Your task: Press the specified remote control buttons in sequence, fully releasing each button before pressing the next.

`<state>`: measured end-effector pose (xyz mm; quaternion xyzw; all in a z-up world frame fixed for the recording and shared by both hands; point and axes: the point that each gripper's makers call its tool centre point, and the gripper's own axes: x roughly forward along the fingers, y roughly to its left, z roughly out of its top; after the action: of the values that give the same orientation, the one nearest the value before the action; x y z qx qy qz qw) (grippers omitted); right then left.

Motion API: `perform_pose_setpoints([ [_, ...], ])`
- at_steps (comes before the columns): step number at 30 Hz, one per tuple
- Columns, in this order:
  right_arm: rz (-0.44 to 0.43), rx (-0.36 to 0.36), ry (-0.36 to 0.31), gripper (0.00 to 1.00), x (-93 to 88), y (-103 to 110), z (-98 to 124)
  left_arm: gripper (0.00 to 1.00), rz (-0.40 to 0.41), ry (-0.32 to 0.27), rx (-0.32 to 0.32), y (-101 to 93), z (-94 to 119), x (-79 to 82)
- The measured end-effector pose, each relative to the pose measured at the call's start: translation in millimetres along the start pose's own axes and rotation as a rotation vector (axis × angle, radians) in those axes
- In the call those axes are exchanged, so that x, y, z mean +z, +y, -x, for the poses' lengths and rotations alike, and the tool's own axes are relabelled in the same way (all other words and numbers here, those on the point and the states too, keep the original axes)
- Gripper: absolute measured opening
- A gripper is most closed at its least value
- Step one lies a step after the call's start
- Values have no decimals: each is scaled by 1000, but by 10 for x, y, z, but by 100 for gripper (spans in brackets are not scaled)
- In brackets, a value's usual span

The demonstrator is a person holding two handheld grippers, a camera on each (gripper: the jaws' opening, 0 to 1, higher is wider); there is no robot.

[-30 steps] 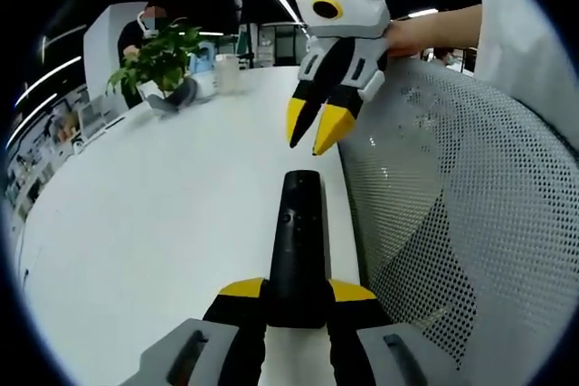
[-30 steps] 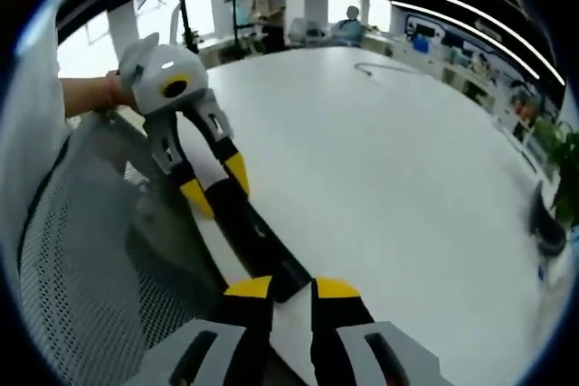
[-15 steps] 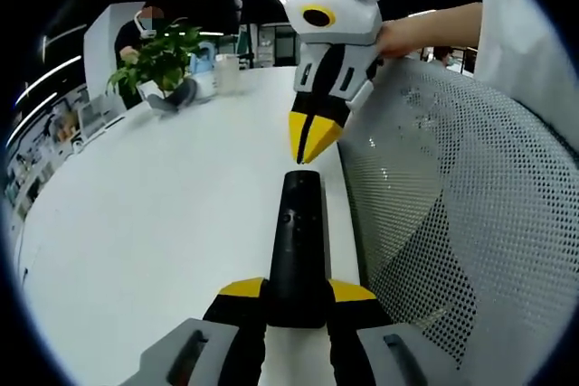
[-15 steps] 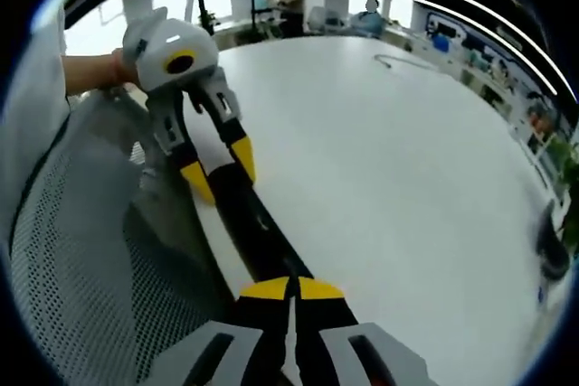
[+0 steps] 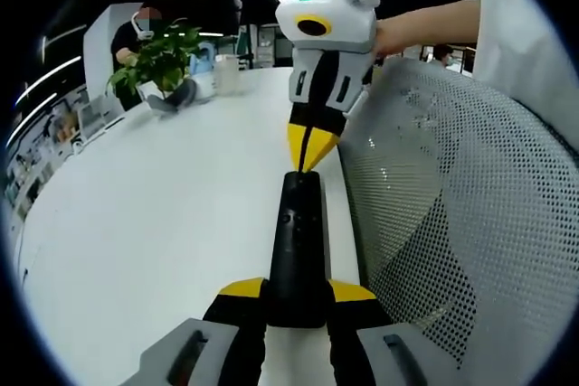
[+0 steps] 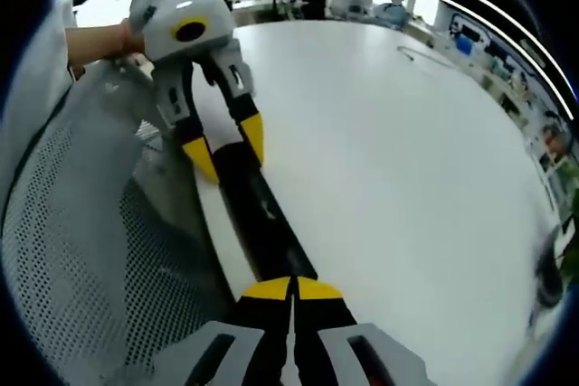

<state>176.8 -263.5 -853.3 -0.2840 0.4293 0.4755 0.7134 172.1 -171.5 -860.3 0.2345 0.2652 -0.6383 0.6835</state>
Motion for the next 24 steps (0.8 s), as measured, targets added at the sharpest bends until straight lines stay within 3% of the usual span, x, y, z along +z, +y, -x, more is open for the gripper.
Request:
perform_pose_setpoints([
  [6,60,40,108,0,-6,-6,-15,25,-5,0,-3,-1,-2,1],
  [13,25,54,187,0,-6,-16,-31,25,-6,0,-3,0,-5,4],
  [17,41,30,185,0,-27,-6,-22,25,-6,0,-2,0,-6,4],
  [24,28,-13,100,0,-27,-12,-5,25,-8,-3,-5,2,-7,6],
])
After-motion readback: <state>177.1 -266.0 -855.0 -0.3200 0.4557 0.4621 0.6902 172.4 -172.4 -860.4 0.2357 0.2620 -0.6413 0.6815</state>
